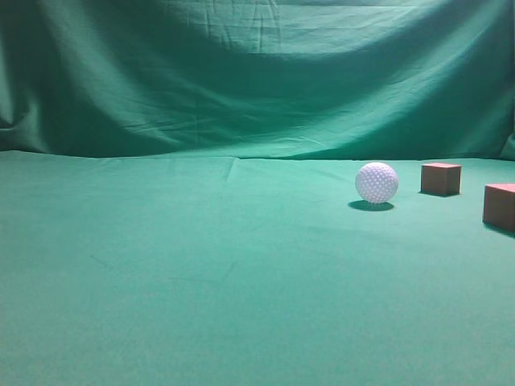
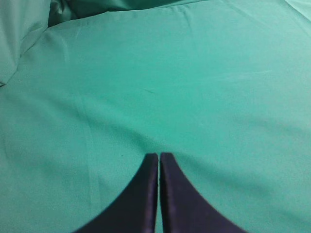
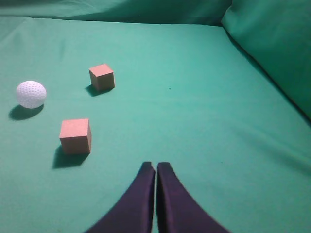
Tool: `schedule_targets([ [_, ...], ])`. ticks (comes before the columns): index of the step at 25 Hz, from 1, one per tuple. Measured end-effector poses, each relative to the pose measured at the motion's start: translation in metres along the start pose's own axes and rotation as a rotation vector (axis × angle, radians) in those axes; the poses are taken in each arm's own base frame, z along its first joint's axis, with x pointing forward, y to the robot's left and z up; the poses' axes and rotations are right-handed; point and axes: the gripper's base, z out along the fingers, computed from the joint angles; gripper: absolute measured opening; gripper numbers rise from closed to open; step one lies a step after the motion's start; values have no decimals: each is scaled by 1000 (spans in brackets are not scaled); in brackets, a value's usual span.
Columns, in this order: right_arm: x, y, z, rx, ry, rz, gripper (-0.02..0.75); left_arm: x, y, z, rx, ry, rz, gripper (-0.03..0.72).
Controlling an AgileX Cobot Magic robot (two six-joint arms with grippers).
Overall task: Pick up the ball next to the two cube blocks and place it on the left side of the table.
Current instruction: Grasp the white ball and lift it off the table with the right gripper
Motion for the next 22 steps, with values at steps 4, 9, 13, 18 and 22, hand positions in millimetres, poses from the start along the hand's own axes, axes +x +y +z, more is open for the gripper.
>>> schedule_targets([
  [4,0,0,0,0,-2,0,0,0,0,0,0,0,0,0],
  [9,0,0,0,0,-2,0,0,0,0,0,0,0,0,0],
  [13,0,0,0,0,-2,0,0,0,0,0,0,0,0,0],
  [18,0,0,0,1,-4,-1,0,0,0,0,0,0,0,0],
  [22,0,0,0,1,-4,-1,0,0,0,0,0,0,0,0],
])
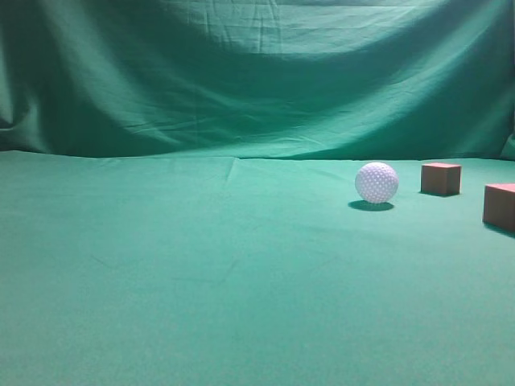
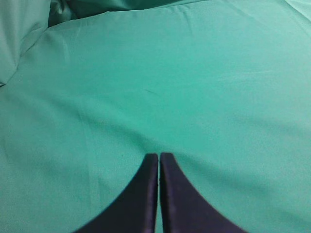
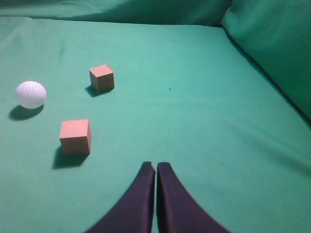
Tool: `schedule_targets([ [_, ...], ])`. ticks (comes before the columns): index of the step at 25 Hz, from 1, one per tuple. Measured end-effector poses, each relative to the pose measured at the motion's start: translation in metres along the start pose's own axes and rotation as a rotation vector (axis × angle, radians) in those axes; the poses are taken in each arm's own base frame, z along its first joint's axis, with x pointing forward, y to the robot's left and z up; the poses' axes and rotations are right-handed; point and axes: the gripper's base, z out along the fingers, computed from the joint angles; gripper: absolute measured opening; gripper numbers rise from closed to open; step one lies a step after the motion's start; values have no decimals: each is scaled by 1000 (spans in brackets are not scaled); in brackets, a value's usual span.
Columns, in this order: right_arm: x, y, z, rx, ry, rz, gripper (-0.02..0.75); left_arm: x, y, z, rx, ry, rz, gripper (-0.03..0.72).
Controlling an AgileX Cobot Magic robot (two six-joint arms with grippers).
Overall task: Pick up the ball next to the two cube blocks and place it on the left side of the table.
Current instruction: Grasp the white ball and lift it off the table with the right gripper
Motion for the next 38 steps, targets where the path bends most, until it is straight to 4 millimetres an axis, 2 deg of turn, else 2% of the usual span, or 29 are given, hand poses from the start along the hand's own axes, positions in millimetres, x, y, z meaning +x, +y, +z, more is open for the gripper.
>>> schedule_targets([
  [6,0,-1,0,9,-3,-25,0,0,0,0,0,0,0,0],
  [8,-4,-1,0,11,-54,-27,0,0,0,0,0,0,0,0],
  [11,-20,-1,-2,14,-245,-17,0,0,0,0,0,0,0,0],
  [15,-53,-1,-17,7,-642,21,0,0,0,0,0,0,0,0],
  [16,-53,-1,-17,7,-642,21,0,0,0,0,0,0,0,0],
  [17,-60,-1,-23,-2,-738,41,0,0,0,0,0,0,0,0],
  [19,-66,-1,-28,-27,-802,98,0,0,0,0,0,0,0,0],
  [20,-78,-2,-33,-44,-729,161,0,0,0,0,0,0,0,0],
  [22,-98,-4,-41,-34,-596,177,0,0,0,0,0,0,0,0],
  [26,-135,-7,-42,7,-302,111,0,0,0,0,0,0,0,0],
  [31,-156,-6,-8,-7,73,94,0,0,0,0,0,0,0,0],
  [38,-170,27,37,-229,431,-45,0,0,0,0,0,0,0,0],
])
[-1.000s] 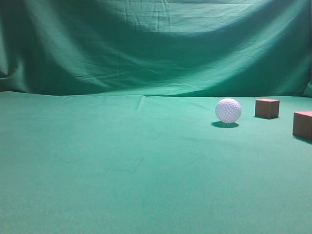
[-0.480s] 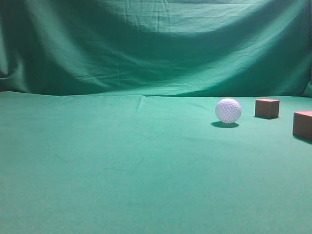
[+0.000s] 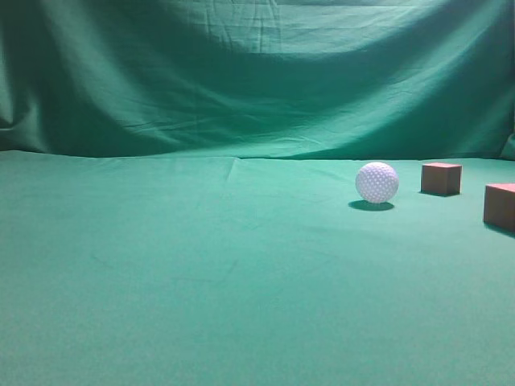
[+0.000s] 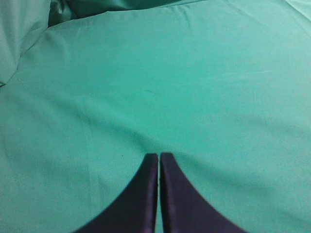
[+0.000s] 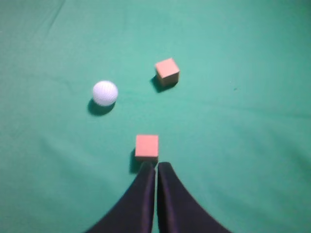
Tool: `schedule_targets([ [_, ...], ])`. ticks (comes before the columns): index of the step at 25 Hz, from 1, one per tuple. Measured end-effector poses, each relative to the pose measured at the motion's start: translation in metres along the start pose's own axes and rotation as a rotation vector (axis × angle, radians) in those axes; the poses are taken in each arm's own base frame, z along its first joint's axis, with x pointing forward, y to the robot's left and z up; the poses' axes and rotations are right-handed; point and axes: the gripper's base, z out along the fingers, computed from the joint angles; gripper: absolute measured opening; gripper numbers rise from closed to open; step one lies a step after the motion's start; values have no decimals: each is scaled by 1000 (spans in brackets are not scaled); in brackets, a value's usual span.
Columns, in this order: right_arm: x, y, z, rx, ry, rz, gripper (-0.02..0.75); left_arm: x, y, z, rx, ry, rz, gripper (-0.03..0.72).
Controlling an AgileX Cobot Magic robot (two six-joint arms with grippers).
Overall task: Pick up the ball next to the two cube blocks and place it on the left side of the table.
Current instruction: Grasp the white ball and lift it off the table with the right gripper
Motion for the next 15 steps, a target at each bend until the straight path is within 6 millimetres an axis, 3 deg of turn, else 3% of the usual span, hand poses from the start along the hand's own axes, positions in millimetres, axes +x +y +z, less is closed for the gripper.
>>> schedule_targets([
  [7,-36,20,67,-133,278,-52,0,0,0,0,0,0,0,0],
  [8,-41,22,78,-143,298,-56,47,0,0,0,0,0,0,0],
  [9,-45,22,87,-148,303,-60,47,0,0,0,0,0,0,0],
  [15,-62,29,154,-212,329,-96,363,0,0,0,0,0,0,0],
])
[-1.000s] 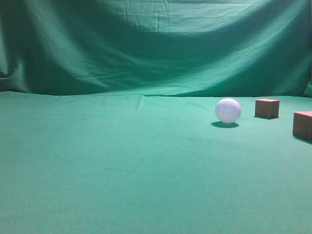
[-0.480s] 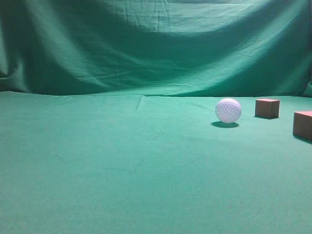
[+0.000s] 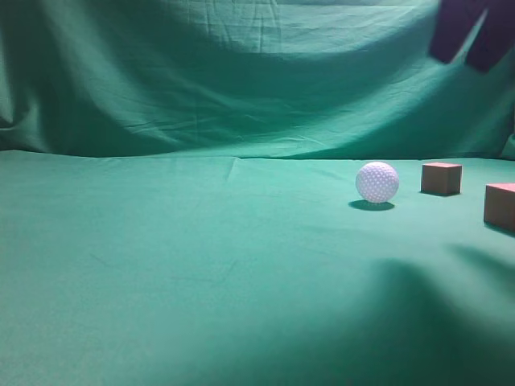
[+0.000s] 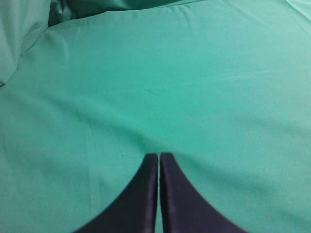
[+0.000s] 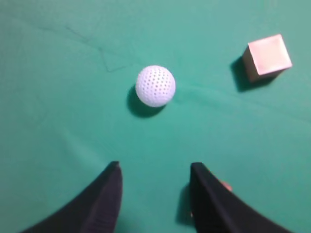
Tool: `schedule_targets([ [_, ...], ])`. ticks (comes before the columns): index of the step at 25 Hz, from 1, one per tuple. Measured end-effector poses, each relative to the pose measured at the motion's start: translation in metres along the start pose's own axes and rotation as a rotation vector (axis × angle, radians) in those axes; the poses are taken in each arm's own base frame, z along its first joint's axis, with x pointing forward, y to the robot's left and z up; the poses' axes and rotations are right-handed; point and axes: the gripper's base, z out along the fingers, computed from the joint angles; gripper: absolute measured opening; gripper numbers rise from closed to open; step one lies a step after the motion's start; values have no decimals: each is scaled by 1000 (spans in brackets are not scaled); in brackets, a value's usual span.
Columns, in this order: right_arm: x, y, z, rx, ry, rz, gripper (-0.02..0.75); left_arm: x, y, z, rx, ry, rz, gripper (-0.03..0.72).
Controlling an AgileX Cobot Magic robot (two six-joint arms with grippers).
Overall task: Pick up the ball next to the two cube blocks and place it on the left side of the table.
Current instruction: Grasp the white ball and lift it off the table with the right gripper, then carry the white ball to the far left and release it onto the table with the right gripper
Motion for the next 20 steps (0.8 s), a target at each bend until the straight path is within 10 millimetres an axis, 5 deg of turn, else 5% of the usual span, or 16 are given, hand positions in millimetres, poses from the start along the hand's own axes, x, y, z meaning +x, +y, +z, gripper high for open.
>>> schedule_targets([
  [5,-21,-4,41,-67,28,-46,562,0,0,0,0,0,0,0],
  [17,-47,-23,119,-70,90,-64,547,0,0,0,0,0,0,0],
  [20,-46,-25,127,-73,104,-68,407,0,0,0,0,0,0,0],
])
